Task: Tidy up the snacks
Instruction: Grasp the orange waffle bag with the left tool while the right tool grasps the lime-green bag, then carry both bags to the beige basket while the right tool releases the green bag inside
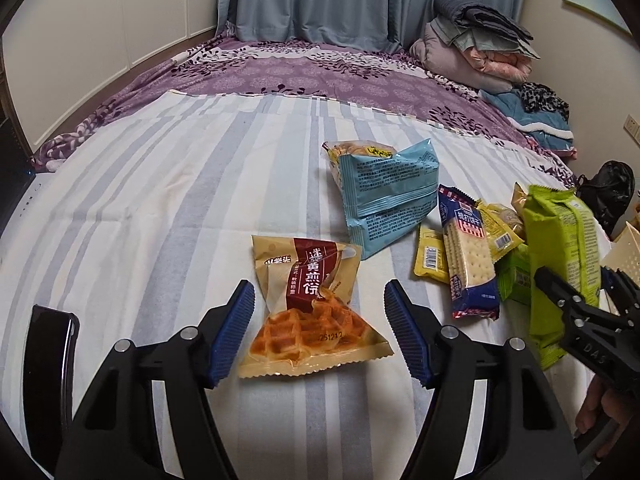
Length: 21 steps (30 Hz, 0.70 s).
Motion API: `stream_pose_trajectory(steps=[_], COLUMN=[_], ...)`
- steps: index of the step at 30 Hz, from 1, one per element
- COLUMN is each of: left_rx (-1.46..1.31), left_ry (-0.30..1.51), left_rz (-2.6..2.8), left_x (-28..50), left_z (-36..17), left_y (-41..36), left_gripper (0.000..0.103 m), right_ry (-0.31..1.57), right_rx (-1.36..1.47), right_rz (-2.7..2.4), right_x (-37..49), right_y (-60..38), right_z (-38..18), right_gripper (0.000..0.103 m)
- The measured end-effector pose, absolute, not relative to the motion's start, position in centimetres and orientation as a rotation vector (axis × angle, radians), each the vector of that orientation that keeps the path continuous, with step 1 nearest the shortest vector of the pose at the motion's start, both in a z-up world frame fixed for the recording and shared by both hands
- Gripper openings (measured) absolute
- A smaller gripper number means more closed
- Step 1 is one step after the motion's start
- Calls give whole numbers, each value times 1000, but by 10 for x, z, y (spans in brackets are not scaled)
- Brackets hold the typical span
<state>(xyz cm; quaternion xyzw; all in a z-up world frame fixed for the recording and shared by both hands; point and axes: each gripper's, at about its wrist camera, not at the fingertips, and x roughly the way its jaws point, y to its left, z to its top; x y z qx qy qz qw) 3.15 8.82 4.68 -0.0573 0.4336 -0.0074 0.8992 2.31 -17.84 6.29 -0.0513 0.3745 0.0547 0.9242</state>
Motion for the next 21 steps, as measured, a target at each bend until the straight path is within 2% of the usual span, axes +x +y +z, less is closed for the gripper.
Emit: stream_pose_trajectory(steps=[5,7,11,13,17,19,21], left_rx=[-90,-75,-46,-47,-53,-63,-79], left_ry=[914,930,946,950,971,992,980], left_rz=[-12,-4,10,7,17,18,9], left_x=[31,32,30,32,41,44,42], left_z=[44,39,29,22,11,6,9], left_y=[84,82,80,82,87,89,91], left_gripper=[71,84,85,89,89,83,82], right_ry=[730,720,710,711,718,713,706], right_rx=[-63,-50,-36,-21,-3,-5,-3], right_rz=[106,104,98,98,100,98,94], right_x=[9,2,-8,-12,-14,-16,-17], right_y=[-192,-199,-206,-210,-212,-213,-216], right_z=[80,85,90,91,91,92,95], right_gripper=[76,76,76,76,76,76,76])
